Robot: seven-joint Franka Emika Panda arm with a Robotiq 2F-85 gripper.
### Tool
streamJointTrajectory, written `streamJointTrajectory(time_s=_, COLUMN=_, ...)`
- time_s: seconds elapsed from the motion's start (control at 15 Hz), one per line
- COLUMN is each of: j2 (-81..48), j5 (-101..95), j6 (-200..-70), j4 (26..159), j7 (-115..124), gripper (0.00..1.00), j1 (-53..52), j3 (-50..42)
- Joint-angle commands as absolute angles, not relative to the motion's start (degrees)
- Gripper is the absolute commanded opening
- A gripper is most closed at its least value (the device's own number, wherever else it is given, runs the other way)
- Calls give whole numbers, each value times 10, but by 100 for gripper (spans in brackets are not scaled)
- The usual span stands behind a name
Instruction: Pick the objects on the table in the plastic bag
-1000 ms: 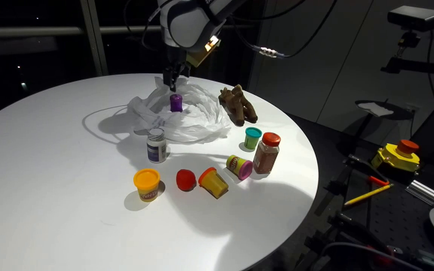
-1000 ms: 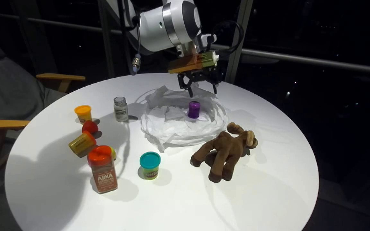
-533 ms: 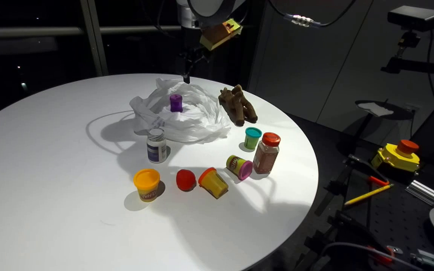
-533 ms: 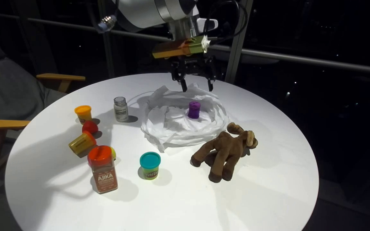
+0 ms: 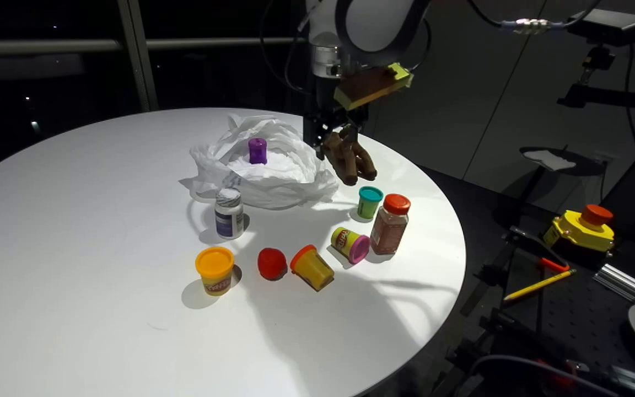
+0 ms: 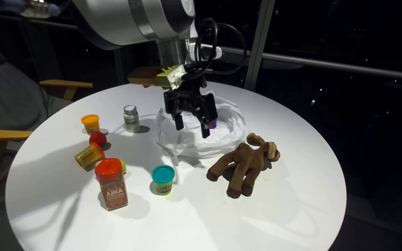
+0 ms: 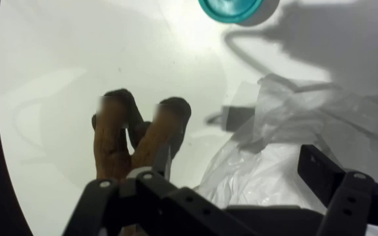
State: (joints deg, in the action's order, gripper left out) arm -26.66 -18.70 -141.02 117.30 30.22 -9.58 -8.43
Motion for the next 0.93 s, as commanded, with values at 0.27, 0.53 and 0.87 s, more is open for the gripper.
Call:
streamJointTrajectory(time_s=0.27, j2=-102, j5=-129, j6=-1527, j4=1428, j7=347, gripper=100, j1=-69, j3=-75)
streamJointTrajectory(time_s=0.53, j2=-101, j5=-117, j6=-1640, j4=1475, j7=337, gripper=100, j1=-57, j3=-79)
streamJointTrajectory(time_s=0.87, j2=-133, j5=-123, j6=-1716, j4=1468, j7=337, gripper=100, j1=-78, j3=-98)
